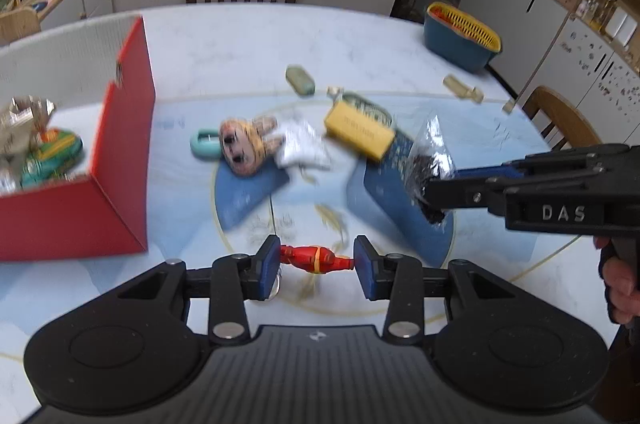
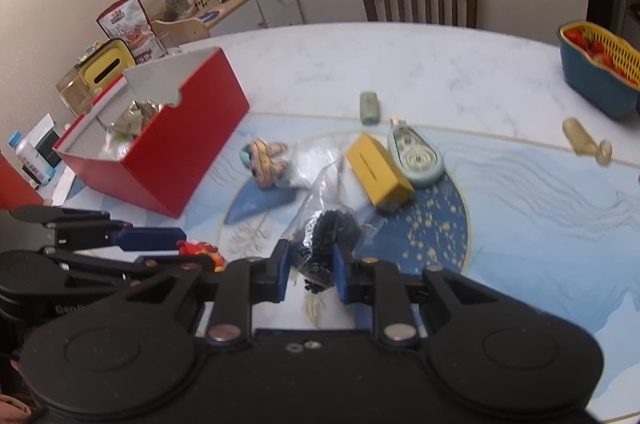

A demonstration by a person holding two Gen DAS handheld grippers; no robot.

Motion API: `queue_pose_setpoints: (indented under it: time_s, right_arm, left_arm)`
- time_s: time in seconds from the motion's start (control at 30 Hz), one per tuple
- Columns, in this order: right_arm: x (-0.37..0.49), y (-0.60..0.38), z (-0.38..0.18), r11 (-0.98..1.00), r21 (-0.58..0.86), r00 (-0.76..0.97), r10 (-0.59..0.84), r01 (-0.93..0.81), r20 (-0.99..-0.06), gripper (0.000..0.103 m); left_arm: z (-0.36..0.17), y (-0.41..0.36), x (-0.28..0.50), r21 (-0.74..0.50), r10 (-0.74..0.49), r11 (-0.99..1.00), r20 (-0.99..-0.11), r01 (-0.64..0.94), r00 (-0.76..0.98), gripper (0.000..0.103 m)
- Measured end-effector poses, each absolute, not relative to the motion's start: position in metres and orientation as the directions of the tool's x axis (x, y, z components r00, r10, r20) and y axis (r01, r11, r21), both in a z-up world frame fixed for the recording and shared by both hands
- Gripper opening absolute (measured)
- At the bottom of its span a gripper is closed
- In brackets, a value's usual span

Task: Organize objects
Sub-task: 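Carry the horse keychain and black bag over the red box with both grippers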

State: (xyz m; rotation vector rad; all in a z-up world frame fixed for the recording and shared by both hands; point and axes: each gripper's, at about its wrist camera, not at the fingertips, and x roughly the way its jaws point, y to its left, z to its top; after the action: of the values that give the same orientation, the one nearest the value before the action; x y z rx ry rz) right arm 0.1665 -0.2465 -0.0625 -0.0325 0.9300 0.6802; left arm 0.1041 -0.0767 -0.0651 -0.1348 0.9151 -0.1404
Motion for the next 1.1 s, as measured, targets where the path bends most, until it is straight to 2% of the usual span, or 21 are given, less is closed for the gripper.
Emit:
queue_pose_setpoints:
  time_s: [0.4, 0.87, 1.1]
  right_arm:
    - [0.174, -0.201, -0.019, 0.767, 0.238, 0.451, 0.564, -0.595, -0.691, 0.022]
    - [0.185, -0.095, 0.035, 0.673, 0.248, 0.446, 0.677, -0.697, -0.586, 0.022]
    - [0.195, -0.038, 0.021, 0.653, 0.26, 0.398, 0.679, -0.711, -0.617, 0.022]
  left_arm:
    - [-0.008, -0.025, 0.124, -0.164, -0.172, 0.983, -0.709, 0.077, 0.684, 0.039]
    - [0.051, 0.085, 0.134, -0.139, -0.062, 0.99, -0.618, -0.031, 0.784, 0.039]
    - [0.038, 0.125, 0.139, -0.11, -0.032, 0.992, -0.655, -0.053, 0.755, 0.039]
